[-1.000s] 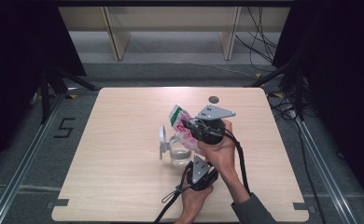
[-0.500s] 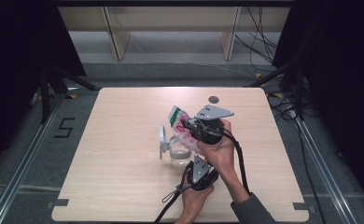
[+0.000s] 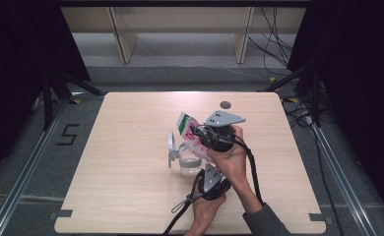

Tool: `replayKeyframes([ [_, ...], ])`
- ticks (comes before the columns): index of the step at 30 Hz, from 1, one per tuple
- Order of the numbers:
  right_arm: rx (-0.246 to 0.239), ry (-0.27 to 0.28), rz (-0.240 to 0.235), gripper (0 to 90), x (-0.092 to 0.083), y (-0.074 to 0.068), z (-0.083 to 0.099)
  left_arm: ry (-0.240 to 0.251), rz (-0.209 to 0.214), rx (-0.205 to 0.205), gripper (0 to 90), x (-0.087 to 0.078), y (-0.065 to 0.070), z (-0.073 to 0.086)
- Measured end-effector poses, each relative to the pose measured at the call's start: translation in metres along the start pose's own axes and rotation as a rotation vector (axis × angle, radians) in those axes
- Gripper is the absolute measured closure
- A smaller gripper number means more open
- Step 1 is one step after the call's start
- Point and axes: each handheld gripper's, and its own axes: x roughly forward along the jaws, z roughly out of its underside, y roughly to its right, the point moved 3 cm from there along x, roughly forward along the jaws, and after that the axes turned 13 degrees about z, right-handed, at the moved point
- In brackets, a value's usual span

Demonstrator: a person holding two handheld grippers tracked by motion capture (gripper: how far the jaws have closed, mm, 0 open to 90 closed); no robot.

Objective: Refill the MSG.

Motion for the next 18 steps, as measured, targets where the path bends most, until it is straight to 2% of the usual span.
replayKeyframes([
  [4, 0.009, -0.012, 0.005, 89.4, -0.0001, 0.0001, -0.0003, -0.004, 0.002, 0.005, 78.1, 0.0000, 0.0008, 0.0004],
  [6, -0.005, 0.000, 0.015, 89.8, 0.0010, -0.0005, -0.0004, -0.006, -0.002, 0.007, 78.1, -0.0003, 0.0010, 0.0007],
  [7, -0.010, -0.016, -0.002, 90.0, 0.0003, -0.0024, -0.0002, -0.004, -0.003, 0.008, 78.2, -0.0003, 0.0011, 0.0007],
  [9, -0.009, -0.014, 0.015, 90.0, 0.0000, -0.0035, -0.0002, -0.003, -0.001, 0.007, 78.2, -0.0002, 0.0015, 0.0005],
  [10, -0.025, -0.007, 0.015, 90.0, 0.0002, -0.0024, -0.0007, -0.003, -0.003, 0.007, 78.2, -0.0001, 0.0016, 0.0005],
  [11, -0.004, -0.020, 0.015, 90.0, -0.0007, -0.0028, -0.0003, -0.003, -0.002, 0.004, 78.2, -0.0001, 0.0015, 0.0004],
  [12, -0.018, -0.019, 0.009, 90.0, -0.0007, -0.0014, -0.0005, -0.004, -0.002, 0.005, 78.2, -0.0001, 0.0014, 0.0005],
  [15, 0.000, -0.020, 0.008, 90.0, -0.0011, -0.0016, -0.0004, 0.000, -0.003, 0.002, 78.2, 0.0001, 0.0013, 0.0000],
  [18, -0.011, -0.008, 0.005, 90.0, -0.0008, -0.0013, -0.0012, -0.001, -0.002, 0.004, 78.3, 0.0005, 0.0010, -0.0008],
])
